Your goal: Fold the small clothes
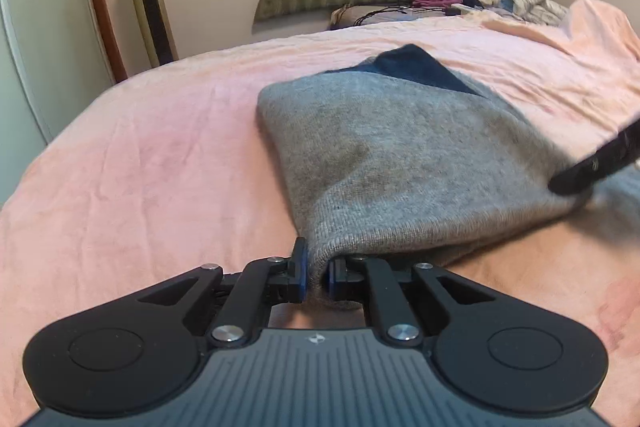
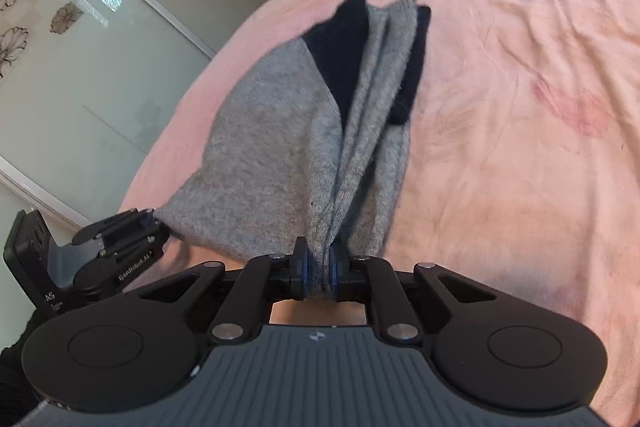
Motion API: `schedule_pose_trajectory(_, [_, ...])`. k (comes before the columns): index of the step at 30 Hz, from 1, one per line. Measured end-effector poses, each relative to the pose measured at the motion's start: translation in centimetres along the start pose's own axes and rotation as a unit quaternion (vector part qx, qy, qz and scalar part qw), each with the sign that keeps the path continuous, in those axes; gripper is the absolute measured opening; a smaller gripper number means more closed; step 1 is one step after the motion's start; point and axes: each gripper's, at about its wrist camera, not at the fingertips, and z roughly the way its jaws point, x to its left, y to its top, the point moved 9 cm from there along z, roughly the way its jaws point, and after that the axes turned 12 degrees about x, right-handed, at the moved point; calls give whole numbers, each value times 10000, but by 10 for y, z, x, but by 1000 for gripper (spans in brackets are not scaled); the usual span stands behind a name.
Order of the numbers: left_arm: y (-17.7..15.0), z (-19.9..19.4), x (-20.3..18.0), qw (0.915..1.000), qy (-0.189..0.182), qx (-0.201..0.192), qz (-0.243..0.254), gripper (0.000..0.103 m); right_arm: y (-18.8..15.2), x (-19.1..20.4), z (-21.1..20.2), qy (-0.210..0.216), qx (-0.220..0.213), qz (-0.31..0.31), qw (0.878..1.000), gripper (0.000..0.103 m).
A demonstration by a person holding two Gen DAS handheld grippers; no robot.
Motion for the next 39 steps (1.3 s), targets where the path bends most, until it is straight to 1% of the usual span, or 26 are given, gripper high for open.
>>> schedule_pose_trajectory(1, [0,-4,-5,9999,-36,17,164,10,2,-2,-2,90,-25,81,9999,14])
schedule_pose_trajectory(2, [0,-10,-6,9995,-170,13,249,12,5,-3,-7,173,-56,144,9997,21])
schedule_pose_trajectory(3, [-2,-18,-7,9982,-509,36,300,19,8,-3,-13,232,-101,210,9995,33])
schedule_pose_trajectory(4, [-3,-26,-7,9950,-959,56,290,32,13,-1,-22,350,-199,230,9989,45])
schedule_pose_trajectory(5, [-2,-34,-3,9899,-1406,42,181,41,19,1,-34,473,-401,197,9979,72])
schedule_pose_trajectory(6, [3,-41,3,9849,-1732,-54,-14,67,28,3,-46,546,-686,142,9960,94])
schedule_pose_trajectory(7, [12,-45,12,9804,-1927,-215,-334,91,39,3,-57,570,-969,93,9936,101])
schedule_pose_trajectory(9, [31,-40,32,9648,-2303,-419,-1196,98,64,0,-64,532,-1173,61,9916,103])
schedule_pose_trajectory(12, [57,0,56,9287,-2749,-189,-2483,98,105,-19,-40,264,-1022,237,9941,100])
schedule_pose_trajectory(14, [68,38,65,9151,-2674,176,-3013,97,127,-35,-14,59,-805,373,9960,96])
schedule_pose_trajectory(16, [77,67,64,9058,-2758,495,-3180,97,142,-44,9,-143,-618,512,9967,95])
schedule_pose_trajectory(17, [81,77,61,9057,-2755,602,-3166,96,145,-43,20,-93,-531,523,9972,95])
schedule_pose_trajectory(18, [87,81,60,9120,-2649,534,-3087,87,147,-41,28,-56,-536,485,9974,96])
schedule_pose_trajectory(19, [92,84,55,9205,-2554,549,-2906,46,150,-37,33,-36,-557,464,9974,94])
schedule_pose_trajectory(20, [96,86,51,9287,-2387,644,-2765,46,151,-31,39,87,-505,412,9978,75])
schedule_pose_trajectory(21, [101,84,49,9358,-2214,648,-2664,41,150,-27,47,55,-383,366,9986,27])
schedule_pose_trajectory(25, [104,69,36,9677,-1720,424,-1791,39,140,-25,32,-118,-590,112,9981,28])
schedule_pose_trajectory(26, [102,69,32,9718,-1655,371,-1637,42,137,-35,26,-75,-687,266,9973,27])
schedule_pose_trajectory(28, [97,68,31,9719,-1659,274,-1646,61,131,-52,24,146,-787,581,9951,25])
schedule_pose_trajectory(29, [94,68,33,9686,-1706,314,-1779,67,130,-57,23,333,-871,721,9930,27])
schedule_pose_trajectory(30, [90,69,36,9644,-1784,395,-1913,76,127,-59,21,373,-945,840,9913,41])
schedule_pose_trajectory(31, [85,67,37,9601,-1876,465,-2021,80,122,-59,19,363,-968,905,9905,47])
schedule_pose_trajectory(33, [77,64,41,9554,-1984,559,-2113,80,110,-49,11,452,-939,790,9914,72])
schedule_pose_trajectory(35, [70,57,42,9555,-1967,590,-2120,80,94,-38,3,417,-864,646,9933,88])
schedule_pose_trajectory(36, [67,55,41,9553,-1958,620,-2125,80,86,-33,1,431,-795,595,9941,93])
schedule_pose_trajectory(39, [64,52,32,9605,-1843,603,-1996,80,65,-17,6,529,-466,414,9967,94])
